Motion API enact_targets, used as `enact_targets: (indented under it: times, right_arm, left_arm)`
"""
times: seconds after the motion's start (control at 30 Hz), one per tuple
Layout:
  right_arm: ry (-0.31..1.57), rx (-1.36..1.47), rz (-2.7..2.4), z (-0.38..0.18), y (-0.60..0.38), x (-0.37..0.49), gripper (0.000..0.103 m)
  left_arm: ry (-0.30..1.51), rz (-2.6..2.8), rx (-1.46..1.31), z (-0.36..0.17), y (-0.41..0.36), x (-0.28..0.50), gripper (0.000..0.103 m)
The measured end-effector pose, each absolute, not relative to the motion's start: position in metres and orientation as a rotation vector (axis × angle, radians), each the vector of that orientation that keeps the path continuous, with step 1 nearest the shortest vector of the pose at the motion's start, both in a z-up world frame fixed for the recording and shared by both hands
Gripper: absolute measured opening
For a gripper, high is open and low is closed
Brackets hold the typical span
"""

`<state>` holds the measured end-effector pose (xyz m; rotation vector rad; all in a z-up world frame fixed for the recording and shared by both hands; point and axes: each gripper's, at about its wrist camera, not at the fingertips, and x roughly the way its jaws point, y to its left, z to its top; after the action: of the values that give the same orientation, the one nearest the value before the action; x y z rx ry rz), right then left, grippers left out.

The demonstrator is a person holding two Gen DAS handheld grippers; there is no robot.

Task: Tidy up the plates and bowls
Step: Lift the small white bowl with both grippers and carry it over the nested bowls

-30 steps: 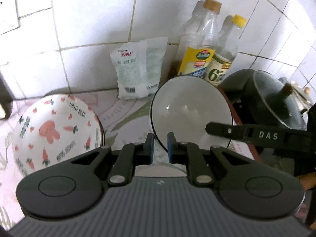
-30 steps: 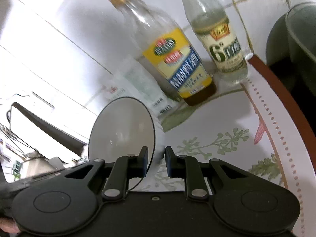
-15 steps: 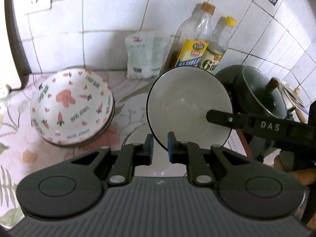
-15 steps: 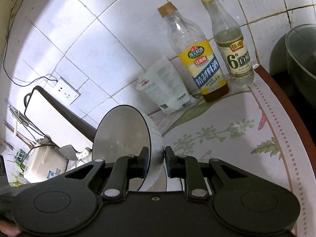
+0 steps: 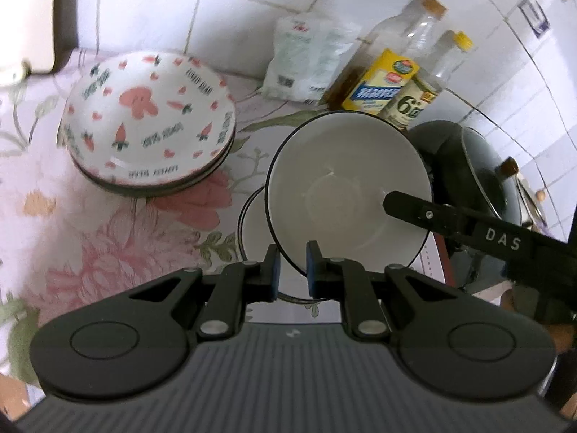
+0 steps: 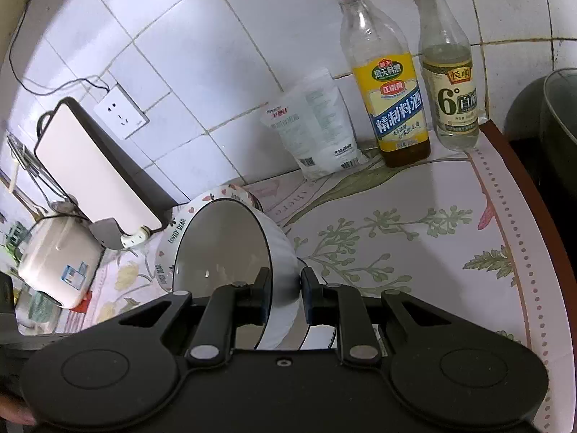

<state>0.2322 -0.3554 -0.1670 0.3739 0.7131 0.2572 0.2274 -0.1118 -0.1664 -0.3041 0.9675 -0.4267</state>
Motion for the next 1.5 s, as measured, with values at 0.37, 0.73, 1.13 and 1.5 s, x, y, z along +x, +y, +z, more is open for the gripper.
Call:
enact_targets:
  times: [0.37, 0.73, 1.13, 1.5]
  right_arm:
    - [0.713, 0.224, 0.227, -0.175, -0.337, 0.232, 0.022]
    - [0.685, 0.152, 0.226, -0.182, -0.331, 0.228, 0.022]
    - [0.618, -0.031, 0.188, -0.186, -0.310, 0.220, 0.021]
    - [0.528, 0.021, 0.228, -0.168, -0.322, 0.182, 0.027]
  left_arm:
    - [1.031, -0.416, -0.352, -0.185, -0.108, 0.233, 0.013]
    - [1.061, -0.401, -0.343, -0.190, -0.112, 0.238, 0.013]
    - [1.067, -0.377, -0.350, -0.194, -0.107, 0.242, 0.014]
    - [0.921, -0.457, -0.216, -0.164, -0.112, 0.208, 0.024]
